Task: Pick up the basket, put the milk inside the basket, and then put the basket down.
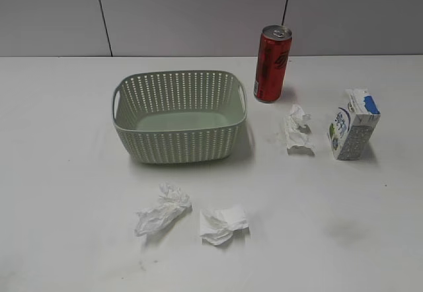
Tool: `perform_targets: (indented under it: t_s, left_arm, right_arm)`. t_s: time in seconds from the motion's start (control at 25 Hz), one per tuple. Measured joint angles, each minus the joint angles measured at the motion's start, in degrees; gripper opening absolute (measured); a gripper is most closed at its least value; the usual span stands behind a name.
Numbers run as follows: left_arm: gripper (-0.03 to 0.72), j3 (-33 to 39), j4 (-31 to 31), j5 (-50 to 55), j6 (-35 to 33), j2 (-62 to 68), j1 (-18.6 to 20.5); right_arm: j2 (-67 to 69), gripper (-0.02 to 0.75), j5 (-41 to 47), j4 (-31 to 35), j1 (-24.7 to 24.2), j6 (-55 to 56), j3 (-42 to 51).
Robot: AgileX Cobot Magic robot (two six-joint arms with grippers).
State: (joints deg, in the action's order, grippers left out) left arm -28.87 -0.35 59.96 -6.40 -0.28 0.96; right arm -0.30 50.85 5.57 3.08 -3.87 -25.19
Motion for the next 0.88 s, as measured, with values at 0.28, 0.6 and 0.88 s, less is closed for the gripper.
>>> perform_targets:
  t_s: [0.28, 0.6, 0.88]
  left_arm:
    - [0.199, 0.0, 0.0, 0.0, 0.0, 0.0, 0.0]
    - [0.199, 0.0, 0.0, 0.0, 0.0, 0.0, 0.0]
    - [0.22, 0.0, 0.4, 0.0, 0.0, 0.0, 0.0]
  right_arm:
    - [0.0, 0.584, 0.0, 0.0, 0.0, 0.0, 0.0]
    - [0.0, 0.584, 0.0, 0.0, 0.0, 0.0, 0.0]
    - [0.0, 0.584, 0.0, 0.0, 0.0, 0.0, 0.0]
